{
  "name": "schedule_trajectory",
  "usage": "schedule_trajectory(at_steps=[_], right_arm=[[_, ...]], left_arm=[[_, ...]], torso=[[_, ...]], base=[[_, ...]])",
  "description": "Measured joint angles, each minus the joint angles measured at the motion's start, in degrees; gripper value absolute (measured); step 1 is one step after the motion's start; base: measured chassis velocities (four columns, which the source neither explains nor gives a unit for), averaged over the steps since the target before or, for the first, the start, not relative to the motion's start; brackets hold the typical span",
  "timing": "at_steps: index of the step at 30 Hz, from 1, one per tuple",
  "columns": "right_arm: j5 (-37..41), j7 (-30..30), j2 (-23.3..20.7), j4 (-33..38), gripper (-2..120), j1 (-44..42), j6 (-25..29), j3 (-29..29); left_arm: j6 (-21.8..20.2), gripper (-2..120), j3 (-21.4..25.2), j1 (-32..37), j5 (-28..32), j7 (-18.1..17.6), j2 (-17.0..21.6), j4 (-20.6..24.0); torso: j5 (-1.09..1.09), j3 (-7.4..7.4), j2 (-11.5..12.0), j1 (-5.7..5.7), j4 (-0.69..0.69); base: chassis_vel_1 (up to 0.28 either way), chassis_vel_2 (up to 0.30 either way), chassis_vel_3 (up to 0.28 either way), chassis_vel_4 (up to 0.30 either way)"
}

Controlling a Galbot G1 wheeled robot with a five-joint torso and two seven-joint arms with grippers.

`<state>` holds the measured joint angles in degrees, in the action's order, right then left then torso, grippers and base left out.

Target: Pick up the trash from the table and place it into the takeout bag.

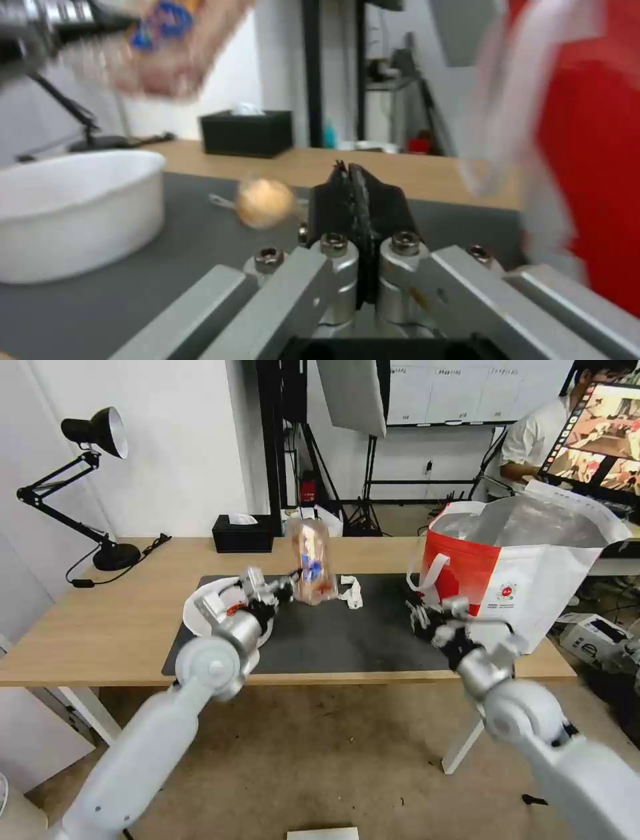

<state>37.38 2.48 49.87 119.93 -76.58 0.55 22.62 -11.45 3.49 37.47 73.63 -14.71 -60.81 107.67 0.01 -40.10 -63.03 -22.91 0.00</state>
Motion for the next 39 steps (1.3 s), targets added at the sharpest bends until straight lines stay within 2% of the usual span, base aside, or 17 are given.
schedule_trajectory(at_steps=[2,3,7,10,11,13,14,17,18,21,25,27,28,31,33,34,39], right_arm=[[-1.65,-0.26,1.11,0.88,2,-3.28,0.91,2.21],[-3.35,-1.03,2.42,1.45,9,-7.05,2.17,4.32],[-5.53,-2.14,4.31,1.99,17,-12.53,4.38,6.49],[-9.60,-3.63,7.60,1.44,35,-19.23,9.07,8.88],[-9.60,-3.63,7.60,1.44,35,-19.23,9.07,8.88],[-11.06,-4.53,10.13,0.40,43,-21.91,11.40,10.38],[-11.06,-4.53,10.13,0.40,43,-21.91,11.40,10.38],[-11.37,-5.11,11.92,-0.09,61,-23.66,12.39,11.41],[-11.37,-5.11,11.92,-0.09,61,-23.66,12.39,11.41],[-11.37,-5.52,12.46,-0.40,76,-24.44,12.45,11.70],[-11.42,-5.73,12.50,-0.81,86,-24.94,12.45,11.69],[-11.83,-6.02,12.48,-1.22,96,-25.32,12.45,11.62],[-11.83,-6.02,12.48,-1.22,96,-25.32,12.45,11.62],[-12.13,-6.20,12.47,-1.62,100,-25.47,12.41,11.41],[-12.19,-6.22,12.47,-1.71,100,-25.46,12.39,11.35],[-12.29,-6.24,12.49,-1.78,100,-25.39,12.32,11.22],[-12.32,-6.25,12.52,-1.81,100,-25.18,12.18,10.98]], left_arm=[[0.08,0,-0.54,-1.40,0.10,0.20,-0.09,-0.43],[0.20,0,-1.36,-2.92,0.15,0.52,-0.35,-0.89],[0.46,0,-3.02,-5.51,0.16,0.86,-1.32,-1.68],[1.49,0,-7.43,-11.24,-0.31,1.41,-4.34,-4.26],[1.49,0,-7.43,-11.24,-0.31,1.41,-4.34,-4.26],[2.27,0,-11.24,-16.10,-2.06,2.00,-7.40,-7.42],[2.27,0,-11.24,-16.10,-2.06,2.00,-7.40,-7.42],[3.17,0,-15.63,-21.30,-4.50,2.27,-12.12,-12.16],[3.17,0,-15.63,-21.30,-4.50,2.27,-12.12,-12.16],[3.61,0,-18.09,-24.47,-6.48,2.65,-16.47,-16.50],[3.92,0,-20.33,-26.86,-8.85,2.88,-20.13,-20.37],[4.24,0,-22.77,-29.18,-12.83,3.20,-23.09,-24.18],[4.24,0,-22.77,-29.18,-12.83,3.20,-23.09,-24.18],[4.49,0,-25.77,-32.84,-17.49,3.40,-27.51,-30.56],[4.49,0,-26.14,-33.63,-18.36,3.52,-28.40,-32.05],[4.59,0,-27.12,-35.60,-21.17,4.35,-30.19,-35.57],[6.15,0,-30.12,-38.43,-27.74,7.03,-30.91,-39.82]], torso=[[0.00,0.00,0.00,0.00,0.00],[-0.01,0.00,0.00,0.00,0.00],[0.01,0.00,0.00,0.00,-0.02],[0.00,0.00,0.00,0.00,-0.01],[0.00,0.00,0.00,0.00,-0.01],[0.00,0.00,0.01,-0.01,-0.01],[0.00,0.00,0.01,-0.01,-0.01],[0.00,-0.01,0.01,-0.01,-0.02],[0.00,-0.01,0.01,-0.01,-0.02],[0.01,-0.01,0.01,-0.01,-0.01],[0.01,-0.01,0.01,-0.01,0.00],[0.02,-0.01,0.01,-0.01,-0.01],[0.02,-0.01,0.01,-0.01,-0.01],[0.01,-0.01,0.01,-0.01,-0.01],[0.02,-0.01,0.01,-0.01,-0.01],[0.01,-0.01,0.01,-0.01,-0.03],[0.02,-0.01,0.01,-0.01,-0.01]], base=[[0.000,0.000,0.000,0.000],[0.000,0.000,0.000,0.000],[0.000,0.000,0.000,0.000],[0.000,0.000,0.000,0.000],[0.000,0.000,0.000,0.000],[0.000,0.000,0.000,0.000],[0.000,0.000,0.000,0.000],[0.000,0.000,0.000,0.000],[0.000,0.000,0.000,0.000],[0.000,0.000,0.000,0.000],[0.000,0.000,0.000,0.000],[0.000,0.000,0.000,0.000],[0.000,0.000,0.000,0.000],[0.000,0.000,0.000,0.000],[0.000,0.000,0.000,0.000],[0.000,0.000,0.000,0.000],[0.000,0.000,0.000,0.000]])
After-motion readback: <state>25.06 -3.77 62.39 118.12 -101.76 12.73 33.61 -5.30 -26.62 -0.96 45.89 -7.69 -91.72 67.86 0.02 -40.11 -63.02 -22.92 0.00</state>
